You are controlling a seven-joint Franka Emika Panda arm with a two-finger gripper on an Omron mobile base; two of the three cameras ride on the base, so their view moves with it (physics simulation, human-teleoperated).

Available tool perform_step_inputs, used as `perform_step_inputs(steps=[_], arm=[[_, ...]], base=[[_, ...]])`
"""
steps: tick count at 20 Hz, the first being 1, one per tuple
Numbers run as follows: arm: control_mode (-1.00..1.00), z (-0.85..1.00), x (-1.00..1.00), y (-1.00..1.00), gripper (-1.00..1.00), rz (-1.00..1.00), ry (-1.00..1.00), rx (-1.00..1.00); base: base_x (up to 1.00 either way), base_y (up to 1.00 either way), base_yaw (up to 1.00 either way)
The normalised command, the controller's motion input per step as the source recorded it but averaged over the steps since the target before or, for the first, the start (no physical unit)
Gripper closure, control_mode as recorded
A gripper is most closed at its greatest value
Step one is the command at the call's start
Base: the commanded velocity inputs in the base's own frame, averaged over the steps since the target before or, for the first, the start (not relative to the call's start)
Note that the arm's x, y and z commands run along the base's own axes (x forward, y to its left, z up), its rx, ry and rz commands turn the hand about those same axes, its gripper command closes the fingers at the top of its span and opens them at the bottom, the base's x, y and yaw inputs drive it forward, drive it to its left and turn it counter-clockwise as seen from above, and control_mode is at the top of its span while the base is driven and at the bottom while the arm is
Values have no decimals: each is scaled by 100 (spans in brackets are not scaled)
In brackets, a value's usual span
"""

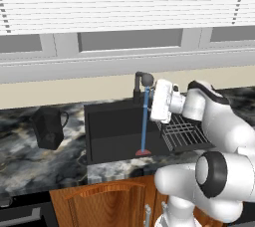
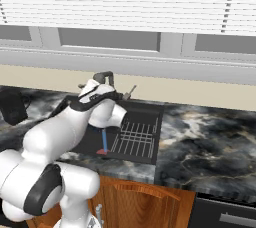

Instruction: Turn on the sink faucet and place the jug under the water for a few seconds to fill it up.

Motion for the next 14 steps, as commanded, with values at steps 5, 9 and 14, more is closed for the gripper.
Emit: perform_step_inputs(steps=[5, 9, 14], arm=[[-100, -56, -42, 100, -100, 6, -8, -35], [-100, -56, 0, 100, -100, 1, -1, -17], [-100, -32, 24, 86, -100, 0, -1, -4]], base=[[0, 0, 0], [0, 0, 0], [0, 0, 0]])
